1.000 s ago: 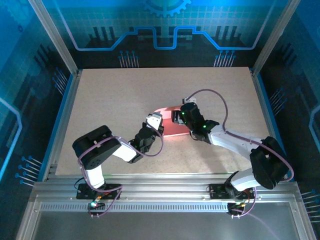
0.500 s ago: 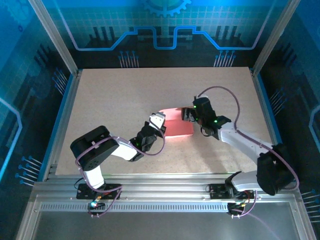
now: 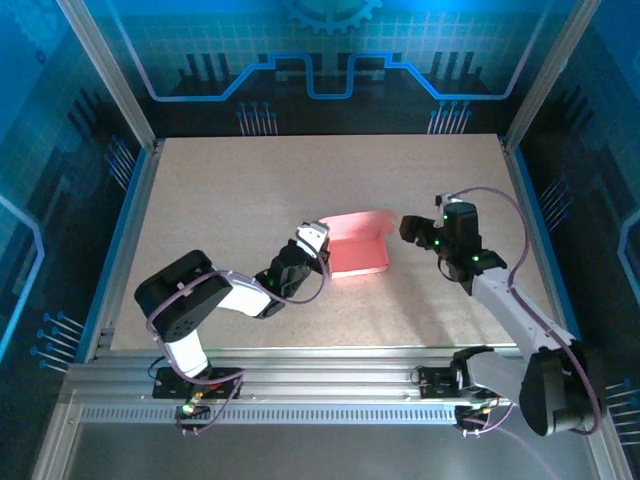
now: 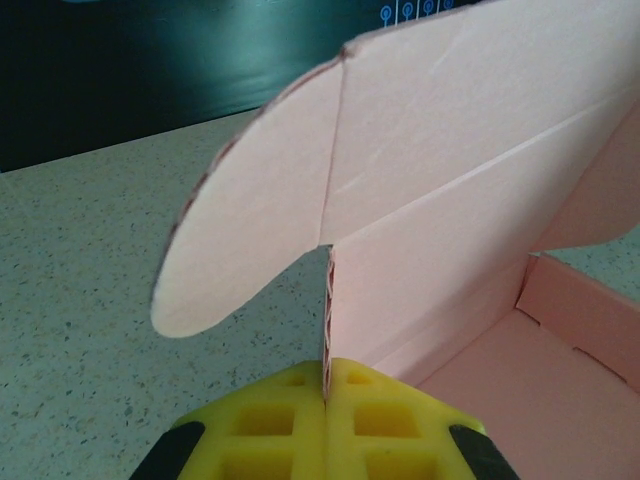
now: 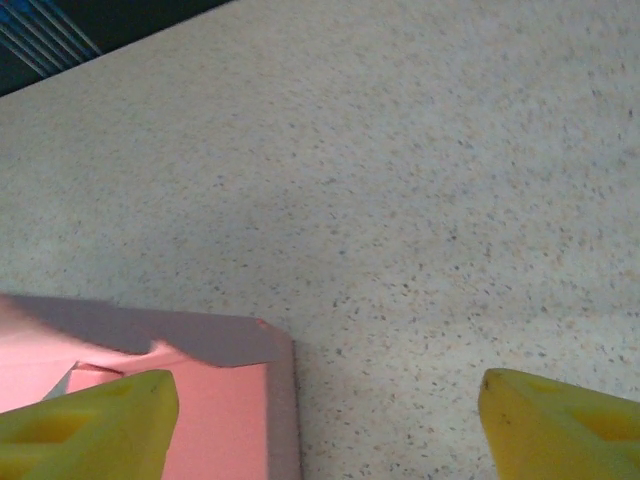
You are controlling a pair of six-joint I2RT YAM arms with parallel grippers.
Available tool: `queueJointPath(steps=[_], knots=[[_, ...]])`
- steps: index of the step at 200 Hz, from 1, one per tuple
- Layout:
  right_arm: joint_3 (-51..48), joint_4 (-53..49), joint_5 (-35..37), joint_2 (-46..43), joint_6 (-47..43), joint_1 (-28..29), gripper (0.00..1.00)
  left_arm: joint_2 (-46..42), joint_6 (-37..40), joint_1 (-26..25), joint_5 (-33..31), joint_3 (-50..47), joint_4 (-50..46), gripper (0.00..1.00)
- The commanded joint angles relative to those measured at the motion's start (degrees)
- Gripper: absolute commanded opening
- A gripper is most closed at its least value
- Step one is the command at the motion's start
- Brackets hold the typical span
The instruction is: Fold the paper box
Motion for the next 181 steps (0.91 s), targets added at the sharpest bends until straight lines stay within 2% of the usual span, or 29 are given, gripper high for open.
queueJointPath(steps=[1, 26, 56, 81, 129, 181], knots=[[2.95, -2.14, -7.80, 5.61, 2.11, -2.35, 0.69, -2.75, -1.42, 1.56, 4.78, 2.43, -3.23, 0.00], [5.61, -1.60, -10.51, 13.03, 2.52, -2.03, 0.59, -3.30, -1.03, 3.17, 6.25, 2.81, -4.18, 0.00], [3.91, 2.88, -14.45, 19.73, 7.98, -1.69, 0.48, -3.19, -1.90, 5.40, 10.31, 4.08, -5.72, 0.00], [1.25, 8.98, -16.41, 23.93, 14.16, 2.02, 0.41, -2.30, -1.90, 6.75, 13.03, 6.03, -7.64, 0.00], [1.05, 13.78, -13.66, 28.02, 18.98, 9.38, 0.34, -1.47, -1.68, 6.97, 13.80, 9.07, -11.54, 0.00], [1.23, 15.28, -13.05, 28.92, 19.80, 10.26, 0.31, 0.32, -3.32, 7.03, 12.28, 7.43, -10.19, 0.00]])
